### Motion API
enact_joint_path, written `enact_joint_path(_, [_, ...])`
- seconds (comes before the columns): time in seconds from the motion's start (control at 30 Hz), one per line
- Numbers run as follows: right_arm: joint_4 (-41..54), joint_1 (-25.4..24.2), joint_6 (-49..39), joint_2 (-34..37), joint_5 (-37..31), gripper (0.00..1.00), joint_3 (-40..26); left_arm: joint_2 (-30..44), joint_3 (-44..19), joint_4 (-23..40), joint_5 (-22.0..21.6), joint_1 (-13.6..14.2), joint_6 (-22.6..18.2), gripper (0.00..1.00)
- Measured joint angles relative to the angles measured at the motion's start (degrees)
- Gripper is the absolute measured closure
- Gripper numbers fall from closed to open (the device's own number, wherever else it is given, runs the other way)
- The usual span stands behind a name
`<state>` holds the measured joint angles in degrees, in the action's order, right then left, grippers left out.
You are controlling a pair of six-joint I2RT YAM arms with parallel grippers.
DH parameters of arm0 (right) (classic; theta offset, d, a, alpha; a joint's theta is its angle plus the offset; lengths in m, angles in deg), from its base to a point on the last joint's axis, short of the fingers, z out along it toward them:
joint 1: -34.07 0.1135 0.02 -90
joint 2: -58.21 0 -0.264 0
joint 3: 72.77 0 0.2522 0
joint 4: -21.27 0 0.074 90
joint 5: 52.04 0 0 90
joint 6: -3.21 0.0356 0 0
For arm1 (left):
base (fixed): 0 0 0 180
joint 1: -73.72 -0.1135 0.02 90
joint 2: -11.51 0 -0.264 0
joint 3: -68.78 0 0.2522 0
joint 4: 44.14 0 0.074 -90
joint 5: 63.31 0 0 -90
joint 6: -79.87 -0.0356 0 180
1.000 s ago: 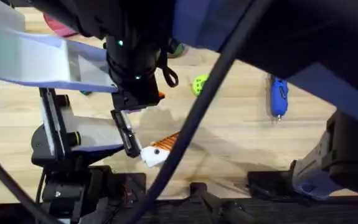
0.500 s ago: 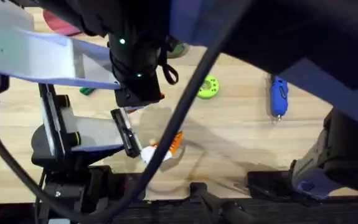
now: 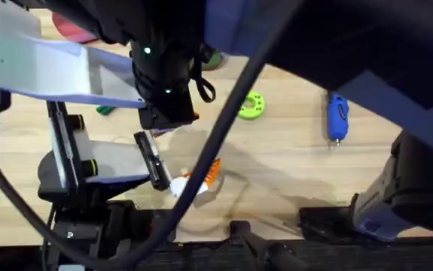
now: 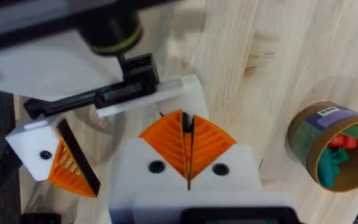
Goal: Pick up the gripper from the table and insert it into the empty holder that is missing its gripper. Then pick up a screw, insert it into the mounting hole, and use the screwdriver to tighten it. Finally, clean up the table by picking up the vegetable and placing it into the bucket.
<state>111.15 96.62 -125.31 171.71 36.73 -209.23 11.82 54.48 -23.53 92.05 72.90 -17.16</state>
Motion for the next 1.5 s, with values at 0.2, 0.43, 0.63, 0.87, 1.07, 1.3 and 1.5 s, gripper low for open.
enact_joint_path(0.2, [0.2,0.1,0.0,0.0,0.0,0.998,0.0,0.0,0.0,0.0,0.0,0.0,0.0,0.015])
enact_joint_path(0.43, [0.4,0.7,0.0,0.0,-0.5,0.998,0.0,0.0,0.0,0.0,0.0,0.0,0.0,0.015])
enact_joint_path(0.63, [0.4,0.7,0.0,0.0,-0.5,0.998,-0.1,0.0,0.0,0.0,0.0,0.0,0.0,0.015])
enact_joint_path(0.87, [0.4,0.7,0.0,0.0,-0.5,0.998,-0.1,0.0,0.0,0.0,0.0,0.0,0.0,0.016])
enact_joint_path(1.07, [0.4,0.7,0.0,0.0,-0.5,0.998,-0.1,0.0,0.0,0.0,0.0,0.0,0.0,0.015])
enact_joint_path(1.3, [0.4,0.7,0.7,0.0,-0.4,0.645,-0.1,0.0,0.0,0.0,0.0,0.0,-0.1,0.015])
enact_joint_path(1.5, [0.4,0.8,0.7,0.0,-0.4,0.015,-0.1,0.0,0.0,0.0,0.0,0.0,-0.3,0.015])
